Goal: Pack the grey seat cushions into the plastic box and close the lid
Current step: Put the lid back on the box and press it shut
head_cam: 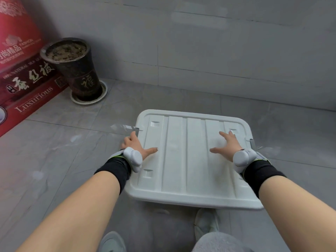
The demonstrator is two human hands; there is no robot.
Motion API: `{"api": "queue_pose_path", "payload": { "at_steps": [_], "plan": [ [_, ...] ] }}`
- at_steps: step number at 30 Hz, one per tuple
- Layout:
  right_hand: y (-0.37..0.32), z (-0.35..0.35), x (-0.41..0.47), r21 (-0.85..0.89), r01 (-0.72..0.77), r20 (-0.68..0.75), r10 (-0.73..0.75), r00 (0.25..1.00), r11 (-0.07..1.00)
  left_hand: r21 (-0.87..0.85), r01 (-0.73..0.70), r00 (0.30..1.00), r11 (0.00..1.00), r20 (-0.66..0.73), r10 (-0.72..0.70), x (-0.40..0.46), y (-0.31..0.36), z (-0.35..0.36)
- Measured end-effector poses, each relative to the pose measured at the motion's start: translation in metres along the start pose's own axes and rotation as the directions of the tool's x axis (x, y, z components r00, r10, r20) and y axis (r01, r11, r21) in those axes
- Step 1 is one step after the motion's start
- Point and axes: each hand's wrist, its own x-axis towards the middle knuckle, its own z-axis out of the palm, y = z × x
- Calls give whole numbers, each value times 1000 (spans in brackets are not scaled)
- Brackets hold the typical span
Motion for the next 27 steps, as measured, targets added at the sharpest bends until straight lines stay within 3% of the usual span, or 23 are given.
{"api": "queue_pose_path", "payload": {
  "at_steps": [7,17,27],
  "plan": [
    [43,-20,-10,-49,-256,-200,242,950,965,19,77,997,997,-3,-77,-7,13,12],
    [65,-19,-3,83,-403,-145,412,900,911,20,100,995,995,-8,-100,0,18,18],
    [49,-29,13,-2,-505,-141,499,855,863,56,101,995,993,5,-101,17,26,12]
  ]
}}
